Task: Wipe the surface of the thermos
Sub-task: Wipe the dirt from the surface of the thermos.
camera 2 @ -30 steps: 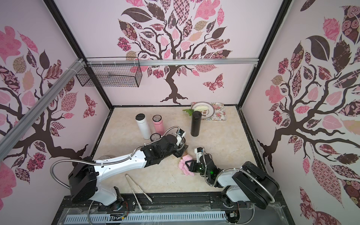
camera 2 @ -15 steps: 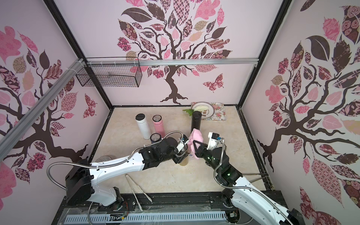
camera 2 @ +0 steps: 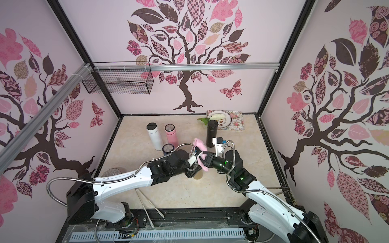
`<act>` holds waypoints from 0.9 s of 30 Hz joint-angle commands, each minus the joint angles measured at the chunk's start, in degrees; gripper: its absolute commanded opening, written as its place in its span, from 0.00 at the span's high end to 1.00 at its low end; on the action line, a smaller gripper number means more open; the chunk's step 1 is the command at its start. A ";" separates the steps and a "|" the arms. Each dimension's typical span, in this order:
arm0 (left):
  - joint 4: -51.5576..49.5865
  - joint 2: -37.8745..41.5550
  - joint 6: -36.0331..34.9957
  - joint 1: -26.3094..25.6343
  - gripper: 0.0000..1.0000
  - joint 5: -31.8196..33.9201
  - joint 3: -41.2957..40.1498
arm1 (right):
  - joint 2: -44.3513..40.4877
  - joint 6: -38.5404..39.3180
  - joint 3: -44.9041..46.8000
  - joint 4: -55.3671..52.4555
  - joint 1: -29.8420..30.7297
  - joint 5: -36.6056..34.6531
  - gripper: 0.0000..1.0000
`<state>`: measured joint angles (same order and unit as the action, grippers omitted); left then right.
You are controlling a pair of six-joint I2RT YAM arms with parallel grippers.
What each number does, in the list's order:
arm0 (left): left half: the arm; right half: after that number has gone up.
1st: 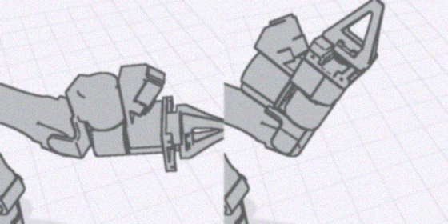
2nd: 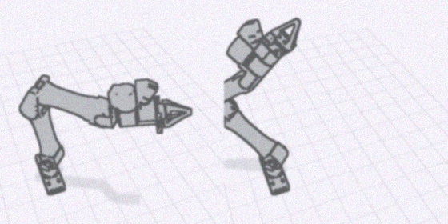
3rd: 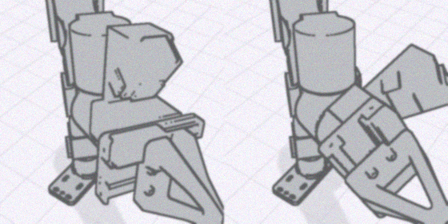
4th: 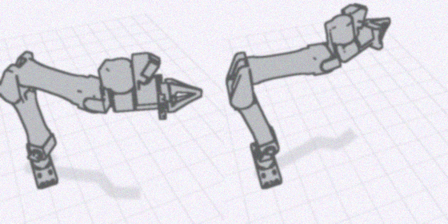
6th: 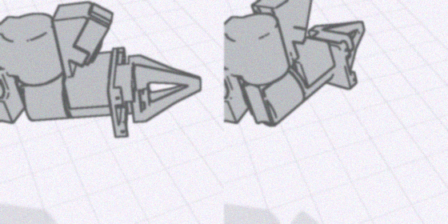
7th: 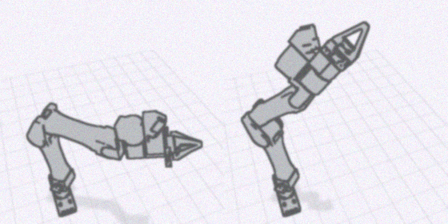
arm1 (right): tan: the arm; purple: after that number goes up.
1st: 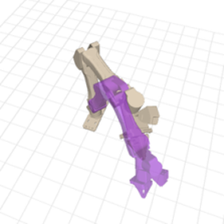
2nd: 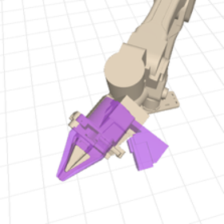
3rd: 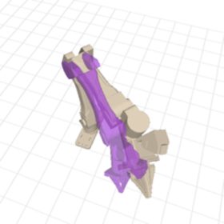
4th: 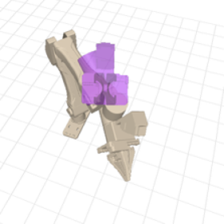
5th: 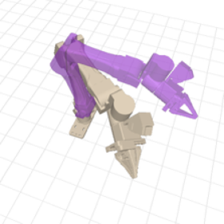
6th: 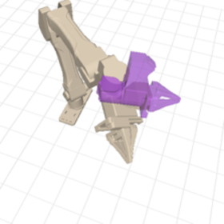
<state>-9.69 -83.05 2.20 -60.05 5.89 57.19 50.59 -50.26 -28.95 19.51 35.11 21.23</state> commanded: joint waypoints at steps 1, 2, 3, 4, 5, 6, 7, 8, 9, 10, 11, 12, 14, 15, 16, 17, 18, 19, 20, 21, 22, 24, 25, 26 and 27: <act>2.25 0.04 -1.72 -0.55 1.00 -2.36 -1.00 | 2.32 2.11 -3.25 -10.64 1.28 5.32 1.00; 2.01 -0.24 -1.64 -0.57 1.00 -2.26 -0.45 | 2.62 3.50 -4.43 -13.63 1.33 4.84 1.00; 1.72 -0.45 -1.67 -0.59 1.00 -2.11 -0.02 | 2.94 4.58 -5.45 -16.69 1.34 4.49 1.00; 1.63 -0.58 -1.90 -0.56 1.00 -1.95 0.26 | 2.89 5.50 -6.26 -19.19 1.35 4.19 1.00; 1.32 -0.79 -1.84 -0.42 1.00 -0.97 0.66 | 2.48 6.43 -6.93 -21.83 1.33 4.04 1.00; 0.94 -0.89 -1.84 -0.20 1.00 -0.62 0.94 | 1.46 7.32 -7.24 -23.96 1.29 3.83 1.00; 0.71 -0.85 -1.91 0.04 1.00 -0.60 1.13 | 0.49 7.98 -7.43 -25.90 1.33 3.87 1.00; 0.64 -0.75 -1.97 0.26 1.00 -0.69 1.09 | -0.82 8.49 -7.59 -27.94 1.33 3.56 1.00; 0.64 -0.66 -1.98 0.38 1.00 -0.59 1.03 | -2.02 8.75 -7.61 -29.80 1.31 3.68 1.00; 0.64 -0.50 -2.15 0.39 1.00 -0.76 1.00 | -2.96 8.86 -7.58 -31.17 1.28 4.02 1.00; 0.56 -0.25 -2.40 0.43 1.00 -0.93 1.05 | -3.95 8.90 -7.42 -32.04 1.33 4.45 1.00; 0.52 -0.12 -2.46 0.38 1.00 -1.16 1.07 | -4.92 8.53 -7.22 -32.23 1.32 5.14 1.00; 0.49 0.06 -2.29 0.38 1.00 -1.42 1.08 | -6.09 7.75 -6.95 -31.71 1.34 6.07 1.00; 0.42 -0.08 -2.37 0.37 1.00 -1.60 1.17 | -6.35 7.39 -6.93 -31.23 1.34 6.53 1.00; 0.29 -0.10 -2.39 0.44 1.00 -1.86 1.39 | -6.50 7.37 -7.02 -30.87 1.34 6.58 1.00; 0.25 -0.11 -2.38 0.43 1.00 -2.20 1.44 | -6.39 7.43 -6.99 -29.98 1.33 6.60 1.00; 0.40 -0.10 -2.36 0.40 0.98 -2.51 1.23 | -5.89 7.71 -6.98 -29.27 1.25 6.01 1.00; 0.80 -0.10 -2.37 0.37 0.90 -2.65 0.98 | -5.19 7.97 -7.08 -28.53 1.19 5.88 1.00; 1.11 -0.11 -2.29 0.40 0.74 -2.63 0.59 | -4.00 8.15 -7.21 -27.29 1.27 6.23 1.00; 1.34 -0.01 -2.20 0.38 0.63 -2.39 0.39 | -2.75 8.05 -7.47 -26.18 1.23 6.35 1.00; 1.43 0.07 -2.28 0.43 0.55 -2.36 0.12 | -1.81 7.90 -7.60 -24.98 1.22 6.36 1.00; 1.93 0.18 -2.01 0.41 0.38 -2.02 -0.44 | -0.05 7.90 -8.35 -23.13 1.14 6.24 1.00; 2.24 0.27 -1.94 0.43 0.35 -2.07 -0.74 | 0.58 7.88 -8.73 -22.56 0.99 6.20 1.00; 2.40 0.18 -1.98 0.38 0.31 -2.03 -1.00 | 1.27 7.79 -9.22 -21.96 0.59 6.34 1.00; 2.40 -0.08 -1.87 0.38 0.30 -2.02 -1.21 | 1.83 7.66 -9.65 -21.52 0.28 6.38 1.00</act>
<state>-9.69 -83.07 1.52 -59.05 4.93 57.19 49.89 -43.29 -37.34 -1.30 35.31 24.95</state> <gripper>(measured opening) 0.691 0.116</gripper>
